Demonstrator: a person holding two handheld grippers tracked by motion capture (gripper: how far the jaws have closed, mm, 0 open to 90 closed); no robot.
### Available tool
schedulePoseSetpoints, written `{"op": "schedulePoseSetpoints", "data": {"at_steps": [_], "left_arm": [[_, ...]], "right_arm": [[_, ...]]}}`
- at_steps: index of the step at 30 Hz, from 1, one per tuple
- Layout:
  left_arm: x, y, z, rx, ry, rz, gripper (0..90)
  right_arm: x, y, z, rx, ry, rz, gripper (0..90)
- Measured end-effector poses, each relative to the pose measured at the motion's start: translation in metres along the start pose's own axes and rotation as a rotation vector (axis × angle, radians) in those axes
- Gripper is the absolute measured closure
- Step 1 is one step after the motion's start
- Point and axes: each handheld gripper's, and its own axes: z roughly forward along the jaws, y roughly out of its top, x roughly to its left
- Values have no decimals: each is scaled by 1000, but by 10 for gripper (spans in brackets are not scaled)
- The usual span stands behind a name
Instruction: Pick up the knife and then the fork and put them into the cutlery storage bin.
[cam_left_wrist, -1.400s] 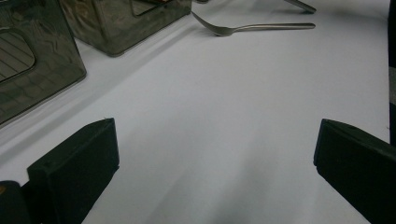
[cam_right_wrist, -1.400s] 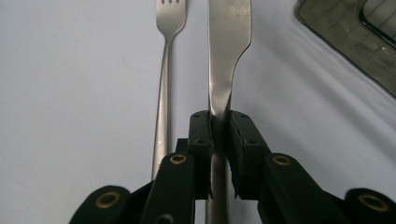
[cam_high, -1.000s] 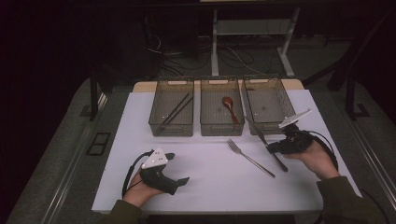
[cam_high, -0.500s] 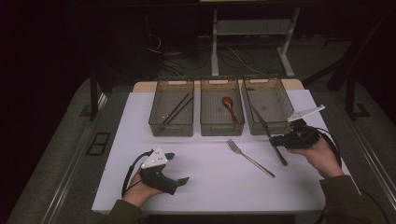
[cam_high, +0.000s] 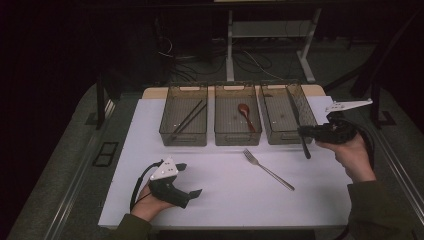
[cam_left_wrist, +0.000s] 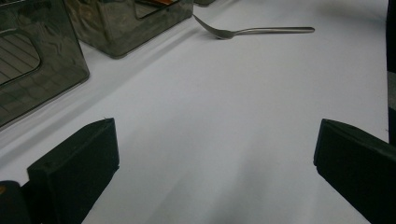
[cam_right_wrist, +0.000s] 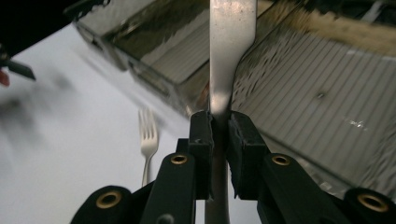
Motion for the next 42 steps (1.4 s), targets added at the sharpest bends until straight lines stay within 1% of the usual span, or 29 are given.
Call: {"op": "schedulePoseSetpoints", "data": {"at_steps": [4,6,9,11,13,18,22,25,28,31,36,42], "left_arm": [[0,0,0,0,0,0,0],[0,0,0,0,1,0,0],[0,0,0,-1,0,0,0],[0,0,0,0,0,1,0],[0,0,0,-4,-2,-4,0],[0,0,0,0,-2,1,0],[0,0,0,2,-4,2,0],[0,0,1,2,-4,0,0],[-1,0,1,-2,-6,1,0],[-1,0,1,0,-6,0,0],[0,0,1,0,-7,-2,0],[-1,0,1,-3,-8,1,0]], "right_arm": [[-4,12,-7,-55,-16,9,794],[-8,18,-8,-80,-24,17,794],[-13,28,-6,-100,-37,22,794],[-16,35,-3,-108,-46,23,794],[-20,41,0,-114,-65,22,794],[-31,52,9,-128,-105,25,794],[-41,56,16,-132,-133,40,794],[-48,56,20,-143,-134,57,794],[-54,56,27,-137,-149,61,793],[-59,55,33,-116,-161,68,793],[-66,50,41,-70,-173,82,793],[-71,46,51,-11,-192,74,793]]}}
